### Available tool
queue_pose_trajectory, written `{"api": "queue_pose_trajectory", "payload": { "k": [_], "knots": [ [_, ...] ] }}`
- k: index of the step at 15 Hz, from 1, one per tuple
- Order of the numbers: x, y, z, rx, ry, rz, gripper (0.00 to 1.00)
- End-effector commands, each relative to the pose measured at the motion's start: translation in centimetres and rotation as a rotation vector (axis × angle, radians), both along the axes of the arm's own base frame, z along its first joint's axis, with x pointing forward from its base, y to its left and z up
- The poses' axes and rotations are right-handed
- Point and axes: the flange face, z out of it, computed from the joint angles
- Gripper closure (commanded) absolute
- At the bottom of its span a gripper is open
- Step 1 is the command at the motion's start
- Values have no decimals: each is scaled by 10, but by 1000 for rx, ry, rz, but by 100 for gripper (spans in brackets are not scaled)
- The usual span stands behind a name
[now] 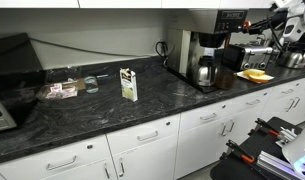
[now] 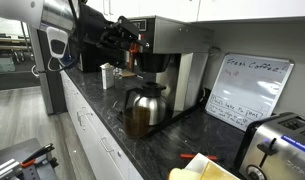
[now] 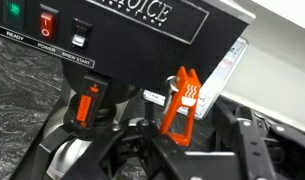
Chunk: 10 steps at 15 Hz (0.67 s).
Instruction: Use the coffee machine to put some water in the cup
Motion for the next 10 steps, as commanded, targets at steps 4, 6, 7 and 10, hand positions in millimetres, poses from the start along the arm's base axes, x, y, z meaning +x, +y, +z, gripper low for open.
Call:
{"api": "queue_pose_trajectory", "payload": {
  "k": [4,6,7,10],
  "knots": [
    [3,-2,-3,17,25,-34,90],
    [5,-2,-1,25,22,-38,93],
    [5,-1,0,29,22,-39,93],
    [7,1,1,27,30,-37,93]
  ]
}}
